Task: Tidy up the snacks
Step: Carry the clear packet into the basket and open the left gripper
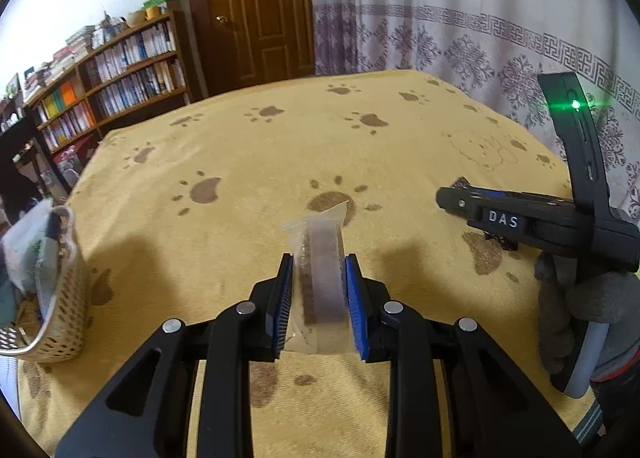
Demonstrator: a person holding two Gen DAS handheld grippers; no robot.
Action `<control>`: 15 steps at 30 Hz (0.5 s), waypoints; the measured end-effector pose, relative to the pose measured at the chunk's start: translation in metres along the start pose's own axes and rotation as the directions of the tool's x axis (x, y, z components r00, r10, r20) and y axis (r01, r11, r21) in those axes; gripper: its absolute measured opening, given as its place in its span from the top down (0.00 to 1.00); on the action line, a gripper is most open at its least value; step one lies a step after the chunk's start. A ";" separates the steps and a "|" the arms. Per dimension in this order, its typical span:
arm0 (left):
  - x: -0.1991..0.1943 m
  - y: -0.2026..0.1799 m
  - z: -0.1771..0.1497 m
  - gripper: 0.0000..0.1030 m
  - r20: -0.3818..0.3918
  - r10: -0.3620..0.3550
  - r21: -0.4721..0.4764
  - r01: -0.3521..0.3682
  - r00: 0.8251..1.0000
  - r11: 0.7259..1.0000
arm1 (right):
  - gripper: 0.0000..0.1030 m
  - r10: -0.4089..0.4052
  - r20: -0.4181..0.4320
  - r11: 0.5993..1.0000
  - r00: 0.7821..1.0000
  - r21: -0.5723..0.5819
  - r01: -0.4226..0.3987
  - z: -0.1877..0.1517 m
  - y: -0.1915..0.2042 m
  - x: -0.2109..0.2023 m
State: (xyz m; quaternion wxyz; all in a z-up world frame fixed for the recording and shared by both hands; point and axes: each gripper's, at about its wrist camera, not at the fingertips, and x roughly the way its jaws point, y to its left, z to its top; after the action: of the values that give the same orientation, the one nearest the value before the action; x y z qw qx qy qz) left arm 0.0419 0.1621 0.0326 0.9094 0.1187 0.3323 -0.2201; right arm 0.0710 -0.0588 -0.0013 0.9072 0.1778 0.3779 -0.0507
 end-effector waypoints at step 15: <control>-0.034 0.030 0.002 0.75 0.071 0.091 -0.029 -0.089 0.993 0.996 | 0.68 0.001 0.003 1.000 1.000 -0.004 -0.001 0.001 0.002 -0.002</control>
State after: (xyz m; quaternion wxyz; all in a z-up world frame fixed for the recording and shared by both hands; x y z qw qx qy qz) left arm 0.0340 0.1982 0.0579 0.9314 0.1138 0.2961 -0.1786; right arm 0.0703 -0.0576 0.0015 0.9082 0.1759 0.3765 -0.0498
